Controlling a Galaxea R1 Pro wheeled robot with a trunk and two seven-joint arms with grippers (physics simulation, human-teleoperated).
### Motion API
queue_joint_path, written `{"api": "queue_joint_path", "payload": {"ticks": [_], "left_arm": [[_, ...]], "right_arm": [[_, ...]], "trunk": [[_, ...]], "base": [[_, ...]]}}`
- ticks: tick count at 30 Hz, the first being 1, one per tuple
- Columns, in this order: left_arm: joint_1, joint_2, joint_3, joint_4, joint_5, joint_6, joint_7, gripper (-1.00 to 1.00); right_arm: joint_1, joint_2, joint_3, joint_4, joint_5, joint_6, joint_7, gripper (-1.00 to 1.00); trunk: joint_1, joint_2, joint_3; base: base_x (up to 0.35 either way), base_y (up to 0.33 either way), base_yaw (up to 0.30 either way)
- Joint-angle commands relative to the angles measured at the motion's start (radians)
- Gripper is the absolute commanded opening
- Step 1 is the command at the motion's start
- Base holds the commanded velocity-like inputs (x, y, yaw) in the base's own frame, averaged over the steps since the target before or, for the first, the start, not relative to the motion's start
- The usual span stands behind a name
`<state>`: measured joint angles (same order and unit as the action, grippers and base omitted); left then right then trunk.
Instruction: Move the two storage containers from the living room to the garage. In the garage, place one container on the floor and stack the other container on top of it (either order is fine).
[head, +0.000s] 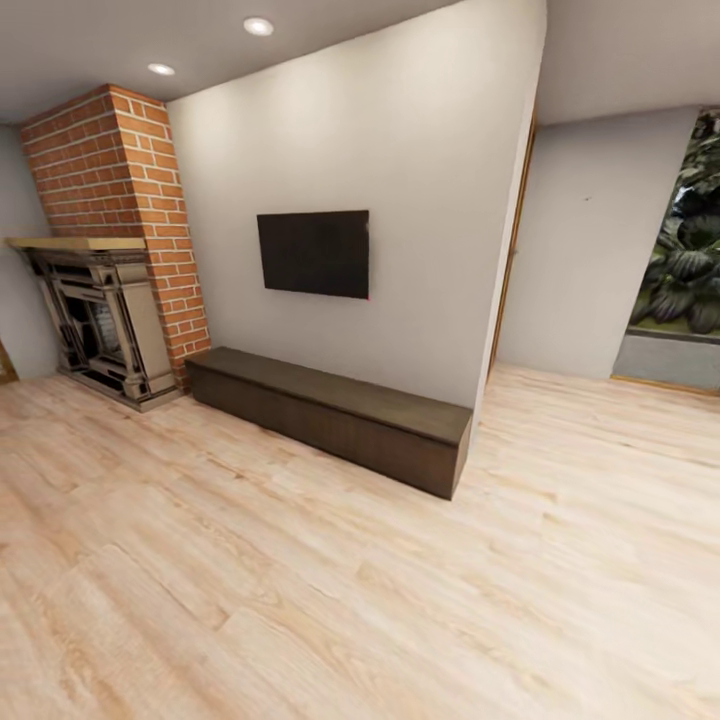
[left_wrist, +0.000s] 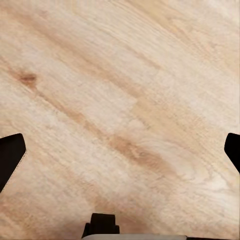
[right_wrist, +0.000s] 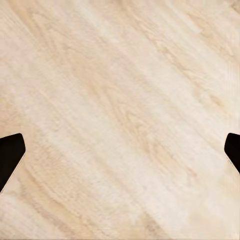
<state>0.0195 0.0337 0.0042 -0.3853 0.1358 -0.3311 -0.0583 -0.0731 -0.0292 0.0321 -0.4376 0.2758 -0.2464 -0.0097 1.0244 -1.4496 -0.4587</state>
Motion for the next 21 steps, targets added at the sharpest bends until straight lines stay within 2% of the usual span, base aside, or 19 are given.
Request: {"api": "queue_joint_path", "payload": {"ticks": [1,21], "left_arm": [[0.0,0.0,0.0,-0.001,0.01,0.0,-0.006,1.0],[0.0,0.0,0.0,-0.001,0.01,0.0,-0.006,1.0]], "right_arm": [[-0.001,-0.001,0.003,0.0,0.002,-0.002,-0.001,1.0],[-0.001,-0.001,-0.001,0.0,0.002,-0.002,-0.001,1.0]], "trunk": [[0.001,0.0,-0.001],[0.001,0.0,-0.001]], "base": [[0.328,0.0,0.251],[0.329,0.0,0.251]]}}
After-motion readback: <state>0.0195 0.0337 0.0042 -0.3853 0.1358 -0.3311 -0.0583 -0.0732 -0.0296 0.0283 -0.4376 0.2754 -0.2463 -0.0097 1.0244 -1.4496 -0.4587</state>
